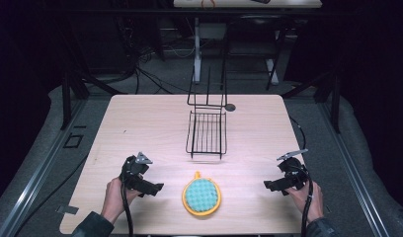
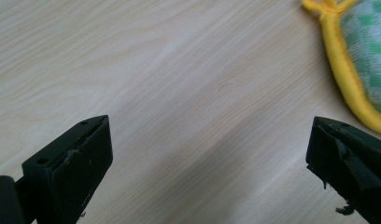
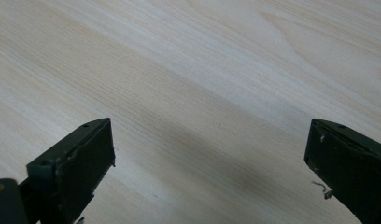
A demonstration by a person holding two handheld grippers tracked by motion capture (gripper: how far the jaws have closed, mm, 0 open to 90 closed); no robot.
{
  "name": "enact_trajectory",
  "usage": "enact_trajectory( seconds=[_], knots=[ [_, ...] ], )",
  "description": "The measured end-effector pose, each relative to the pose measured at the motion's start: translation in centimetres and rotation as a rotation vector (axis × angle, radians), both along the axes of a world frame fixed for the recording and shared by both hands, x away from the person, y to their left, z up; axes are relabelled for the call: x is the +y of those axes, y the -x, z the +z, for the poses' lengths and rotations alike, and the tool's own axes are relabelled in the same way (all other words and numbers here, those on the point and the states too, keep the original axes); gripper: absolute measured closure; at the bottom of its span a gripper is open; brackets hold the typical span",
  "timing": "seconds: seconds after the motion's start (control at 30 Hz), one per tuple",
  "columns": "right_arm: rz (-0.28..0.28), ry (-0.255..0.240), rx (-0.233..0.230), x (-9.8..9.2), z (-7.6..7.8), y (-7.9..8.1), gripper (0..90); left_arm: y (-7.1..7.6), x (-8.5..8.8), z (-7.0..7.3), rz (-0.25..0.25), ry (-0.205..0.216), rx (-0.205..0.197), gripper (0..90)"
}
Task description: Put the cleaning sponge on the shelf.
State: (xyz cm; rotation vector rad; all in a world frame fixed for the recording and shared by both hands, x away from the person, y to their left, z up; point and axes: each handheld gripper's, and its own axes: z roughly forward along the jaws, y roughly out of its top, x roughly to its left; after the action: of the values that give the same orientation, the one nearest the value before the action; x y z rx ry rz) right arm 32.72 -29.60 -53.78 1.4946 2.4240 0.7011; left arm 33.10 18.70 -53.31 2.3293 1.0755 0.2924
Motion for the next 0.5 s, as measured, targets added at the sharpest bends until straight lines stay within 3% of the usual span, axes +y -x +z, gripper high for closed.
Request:
enact_trajectory(
  seconds=[0.5],
  knots=[
    [0.010,-0.002,0.001,0.19,0.03,0.06,3.3,0.14,-0.87,0.52,-0.032,0.037,0.001,0.8]
  ],
)
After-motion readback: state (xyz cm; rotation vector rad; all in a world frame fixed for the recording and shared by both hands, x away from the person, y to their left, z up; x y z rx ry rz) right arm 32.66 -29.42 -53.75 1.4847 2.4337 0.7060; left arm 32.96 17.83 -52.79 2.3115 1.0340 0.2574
